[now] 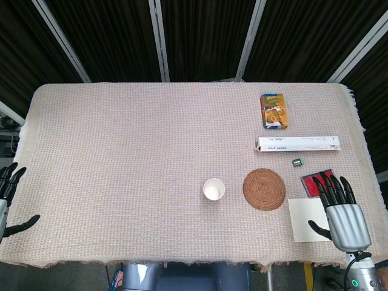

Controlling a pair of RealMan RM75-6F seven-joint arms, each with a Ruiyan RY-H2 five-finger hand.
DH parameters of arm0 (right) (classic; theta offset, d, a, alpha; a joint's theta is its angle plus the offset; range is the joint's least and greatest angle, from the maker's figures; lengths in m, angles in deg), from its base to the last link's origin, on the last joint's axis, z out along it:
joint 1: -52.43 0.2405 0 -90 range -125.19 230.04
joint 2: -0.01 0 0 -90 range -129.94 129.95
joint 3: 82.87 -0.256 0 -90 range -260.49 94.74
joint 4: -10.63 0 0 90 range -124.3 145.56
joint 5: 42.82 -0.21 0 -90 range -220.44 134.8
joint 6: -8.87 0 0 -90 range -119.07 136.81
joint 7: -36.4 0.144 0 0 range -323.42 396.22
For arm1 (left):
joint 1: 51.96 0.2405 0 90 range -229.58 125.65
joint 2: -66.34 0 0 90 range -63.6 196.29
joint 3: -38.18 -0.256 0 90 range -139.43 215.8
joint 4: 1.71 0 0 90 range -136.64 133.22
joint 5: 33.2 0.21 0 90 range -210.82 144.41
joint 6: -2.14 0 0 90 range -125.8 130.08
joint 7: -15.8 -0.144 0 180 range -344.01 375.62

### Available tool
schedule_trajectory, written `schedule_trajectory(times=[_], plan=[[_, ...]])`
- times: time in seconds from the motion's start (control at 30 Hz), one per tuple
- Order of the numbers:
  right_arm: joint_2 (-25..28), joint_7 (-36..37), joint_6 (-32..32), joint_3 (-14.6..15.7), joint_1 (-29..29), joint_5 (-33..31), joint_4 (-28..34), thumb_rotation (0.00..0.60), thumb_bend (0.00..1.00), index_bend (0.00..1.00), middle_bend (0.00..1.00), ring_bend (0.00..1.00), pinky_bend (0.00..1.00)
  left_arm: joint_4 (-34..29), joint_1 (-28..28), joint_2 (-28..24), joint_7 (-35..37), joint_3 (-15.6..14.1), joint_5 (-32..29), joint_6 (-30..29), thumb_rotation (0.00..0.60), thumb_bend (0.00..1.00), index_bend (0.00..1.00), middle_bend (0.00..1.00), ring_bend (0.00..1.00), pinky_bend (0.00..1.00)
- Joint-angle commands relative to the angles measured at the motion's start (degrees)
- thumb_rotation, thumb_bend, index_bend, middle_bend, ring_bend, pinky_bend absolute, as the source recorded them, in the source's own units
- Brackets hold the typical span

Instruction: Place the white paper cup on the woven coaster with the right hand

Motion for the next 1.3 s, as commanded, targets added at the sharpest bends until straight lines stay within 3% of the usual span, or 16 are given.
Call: schedule_trajectory(times=[0.03, 0.33, 0.63, 0.73, 0.97, 1.3], plan=[[0.0, 0.0, 0.1, -0.1, 0.0, -0.1, 0.0, 0.6, 0.0, 0.0, 0.0, 0.0, 0.0, 0.0, 0.0, 0.0, -0.1, 0.0, 0.0, 0.1, 0.6, 0.0, 0.0, 0.0, 0.0, 0.0], [-0.4, 0.0, 3.6, 0.3, 1.7, -0.4, -0.3, 0.6, 0.0, 0.0, 0.0, 0.0, 0.0, 0.2, -0.4, 0.3, -0.7, 0.3, -1.0, 0.9, 0.6, 0.0, 0.0, 0.0, 0.0, 0.0], [-2.6, -3.8, 21.7, -1.9, 13.7, -0.9, 3.1, 0.6, 0.0, 0.0, 0.05, 0.02, 0.04, 1.0, -2.9, 1.7, -3.3, 2.5, -5.9, 4.4, 0.6, 0.0, 0.0, 0.0, 0.0, 0.0], [-4.5, -4.6, 28.6, -4.1, 18.6, -4.0, 4.7, 0.6, 0.0, 0.0, 0.1, 0.07, 0.08, 1.5, -3.8, 2.6, -5.1, 3.4, -8.6, 5.9, 0.6, 0.0, 0.0, 0.0, 0.0, 0.0], [-10.5, -11.1, 37.8, -8.2, 26.5, -13.5, 3.4, 0.6, 0.06, 0.0, 0.13, 0.13, 0.16, 2.3, -5.2, 4.0, -8.0, 4.6, -13.0, 7.9, 0.6, 0.0, 0.0, 0.0, 0.0, 0.0], [-18.0, -21.7, 38.8, -9.6, 31.6, -24.2, 0.2, 0.6, 0.11, 0.0, 0.13, 0.13, 0.21, 2.5, -5.6, 4.6, -9.3, 5.0, -15.4, 8.3, 0.6, 0.0, 0.0, 0.0, 0.0, 0.0]])
